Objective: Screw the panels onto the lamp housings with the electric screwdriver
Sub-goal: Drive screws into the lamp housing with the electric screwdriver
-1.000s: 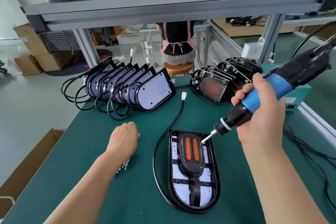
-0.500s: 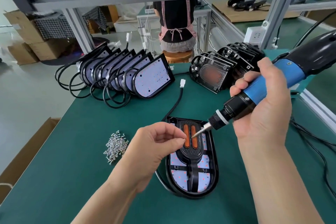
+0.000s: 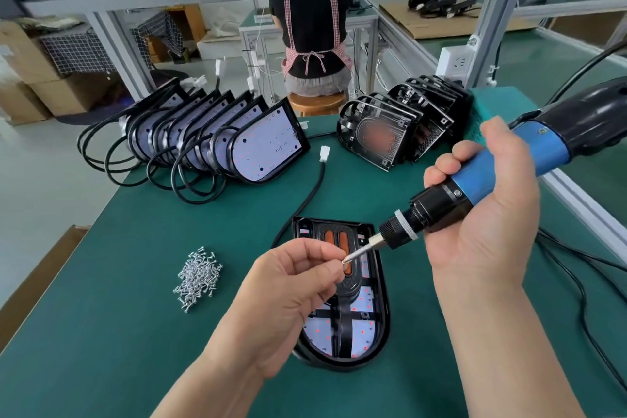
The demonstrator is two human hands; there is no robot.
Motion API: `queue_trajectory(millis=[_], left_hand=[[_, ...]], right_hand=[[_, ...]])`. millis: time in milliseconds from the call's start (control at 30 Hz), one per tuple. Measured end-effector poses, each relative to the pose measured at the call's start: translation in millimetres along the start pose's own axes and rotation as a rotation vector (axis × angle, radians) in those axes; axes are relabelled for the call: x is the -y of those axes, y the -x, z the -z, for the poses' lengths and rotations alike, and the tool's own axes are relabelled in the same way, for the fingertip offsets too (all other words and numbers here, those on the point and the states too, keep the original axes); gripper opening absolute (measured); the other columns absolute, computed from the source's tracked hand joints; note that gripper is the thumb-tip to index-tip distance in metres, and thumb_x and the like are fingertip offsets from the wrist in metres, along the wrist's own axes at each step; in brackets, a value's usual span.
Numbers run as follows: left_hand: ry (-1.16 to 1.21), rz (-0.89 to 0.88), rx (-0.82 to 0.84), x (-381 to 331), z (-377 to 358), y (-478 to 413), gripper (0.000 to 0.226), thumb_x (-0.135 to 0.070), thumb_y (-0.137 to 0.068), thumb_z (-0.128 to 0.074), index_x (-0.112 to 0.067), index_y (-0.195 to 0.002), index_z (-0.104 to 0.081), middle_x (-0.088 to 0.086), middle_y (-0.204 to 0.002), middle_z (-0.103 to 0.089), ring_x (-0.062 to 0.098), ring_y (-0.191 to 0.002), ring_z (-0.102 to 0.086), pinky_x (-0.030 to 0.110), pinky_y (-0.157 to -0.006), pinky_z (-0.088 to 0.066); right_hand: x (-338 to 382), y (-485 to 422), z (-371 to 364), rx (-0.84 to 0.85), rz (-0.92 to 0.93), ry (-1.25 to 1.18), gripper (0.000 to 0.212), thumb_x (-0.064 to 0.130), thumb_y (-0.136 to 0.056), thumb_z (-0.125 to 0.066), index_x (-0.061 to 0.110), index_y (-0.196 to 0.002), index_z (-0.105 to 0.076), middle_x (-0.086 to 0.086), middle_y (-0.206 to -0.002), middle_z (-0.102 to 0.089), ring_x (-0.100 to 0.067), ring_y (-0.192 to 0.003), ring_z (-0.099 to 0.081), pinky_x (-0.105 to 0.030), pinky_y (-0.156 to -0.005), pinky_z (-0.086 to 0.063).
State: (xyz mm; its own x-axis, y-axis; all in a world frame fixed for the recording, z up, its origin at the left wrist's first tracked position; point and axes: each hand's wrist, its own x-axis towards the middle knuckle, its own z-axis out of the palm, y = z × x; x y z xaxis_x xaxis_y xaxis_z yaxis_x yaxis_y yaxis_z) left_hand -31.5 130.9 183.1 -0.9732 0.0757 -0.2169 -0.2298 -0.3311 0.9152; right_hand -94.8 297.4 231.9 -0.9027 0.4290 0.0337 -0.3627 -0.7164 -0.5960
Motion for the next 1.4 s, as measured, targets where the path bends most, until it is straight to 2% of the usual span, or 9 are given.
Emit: queue_trajectory(millis=[133,600,833,933,1067,1167,1233,1300,1400], left_hand=[[0.070,0.019,0.010,1,-2,-1,0.013,-0.006,-0.067,-0.074,-0.009,-0.079,-0.077,0.012,-0.074,-0.064,0.014,-0.065,-0.060,0.020,-0.064,-0.054],[0.139,0.023,0.005,2,-3,-2,0.012,-0.003,-0.066,-0.073,-0.007,-0.077,-0.076,0.013,-0.073,-0.063,0.014,-0.065,-0.061,0.020,-0.063,-0.055],[0.069,-0.214,-0.135,18,-11,5,0.013,-0.006,-0.073,-0.083,-0.015,-0.078,-0.076,0.009,-0.079,-0.069,0.015,-0.075,-0.064,0.020,-0.072,-0.056],[0.018,-0.315,-0.144,25,-11,6,0.014,-0.001,-0.077,-0.076,-0.015,-0.079,-0.075,0.005,-0.077,-0.070,0.010,-0.073,-0.064,0.016,-0.069,-0.053],[-0.173,-0.400,-0.099,28,-9,3,0.040,0.015,-0.082,-0.068,-0.021,-0.098,-0.075,-0.001,-0.082,-0.068,0.008,-0.076,-0.063,0.014,-0.071,-0.051],[-0.447,-0.444,-0.089,27,-3,2,0.047,-0.014,-0.076,-0.077,-0.042,-0.113,-0.068,-0.007,-0.094,-0.071,0.013,-0.083,-0.061,0.016,-0.079,-0.048],[-0.636,-0.486,-0.199,25,4,1,0.045,-0.036,-0.073,-0.075,-0.049,-0.115,-0.065,-0.017,-0.102,-0.069,0.007,-0.090,-0.059,0.012,-0.081,-0.044],[-0.763,-0.511,-0.352,24,14,-5,0.038,-0.047,-0.076,-0.070,-0.048,-0.113,-0.063,-0.024,-0.109,-0.062,0.004,-0.105,-0.056,0.017,-0.087,-0.044],[-0.906,-0.266,-0.442,26,27,-17,0.062,-0.048,-0.076,-0.073,-0.044,-0.132,-0.046,-0.013,-0.121,-0.043,0.013,-0.116,-0.050,0.031,-0.097,-0.043]], right_hand=[[-1,1,2,-0.004,-0.004,0.012,0.021,0.017,-0.096,-0.064,0.009,-0.101,-0.046,0.002,-0.064,-0.054,-0.011,-0.049,-0.050,-0.023,-0.049,-0.044],[1,5,-4,-0.020,0.014,0.036,0.016,0.017,-0.096,-0.063,0.011,-0.089,-0.049,0.002,-0.064,-0.053,-0.011,-0.049,-0.049,-0.023,-0.049,-0.045],[-2,10,-9,-0.107,0.059,0.063,0.021,0.016,-0.097,-0.063,0.006,-0.103,-0.046,0.004,-0.060,-0.052,-0.011,-0.046,-0.049,-0.022,-0.049,-0.045],[-3,7,-7,-0.134,0.036,0.076,0.024,0.017,-0.097,-0.064,0.006,-0.106,-0.044,0.004,-0.061,-0.051,-0.011,-0.046,-0.049,-0.022,-0.048,-0.044],[0,5,-4,-0.120,0.026,0.097,0.023,0.016,-0.097,-0.064,0.006,-0.105,-0.045,0.003,-0.062,-0.051,-0.011,-0.046,-0.048,-0.022,-0.047,-0.043],[4,3,-2,-0.069,0.052,0.082,0.022,0.015,-0.096,-0.065,0.007,-0.104,-0.046,0.002,-0.063,-0.052,-0.012,-0.048,-0.049,-0.023,-0.049,-0.044],[7,1,1,0.005,0.067,0.093,0.018,0.015,-0.096,-0.064,0.009,-0.101,-0.048,0.002,-0.064,-0.052,-0.012,-0.050,-0.050,-0.024,-0.050,-0.044],[8,1,6,0.097,0.097,0.149,0.013,0.014,-0.094,-0.064,0.014,-0.094,-0.051,0.001,-0.066,-0.051,-0.014,-0.051,-0.050,-0.025,-0.052,-0.044],[2,3,17,0.168,0.122,0.288,0.019,0.014,-0.089,-0.066,0.011,-0.097,-0.049,-0.001,-0.066,-0.050,-0.016,-0.051,-0.049,-0.028,-0.052,-0.044]])
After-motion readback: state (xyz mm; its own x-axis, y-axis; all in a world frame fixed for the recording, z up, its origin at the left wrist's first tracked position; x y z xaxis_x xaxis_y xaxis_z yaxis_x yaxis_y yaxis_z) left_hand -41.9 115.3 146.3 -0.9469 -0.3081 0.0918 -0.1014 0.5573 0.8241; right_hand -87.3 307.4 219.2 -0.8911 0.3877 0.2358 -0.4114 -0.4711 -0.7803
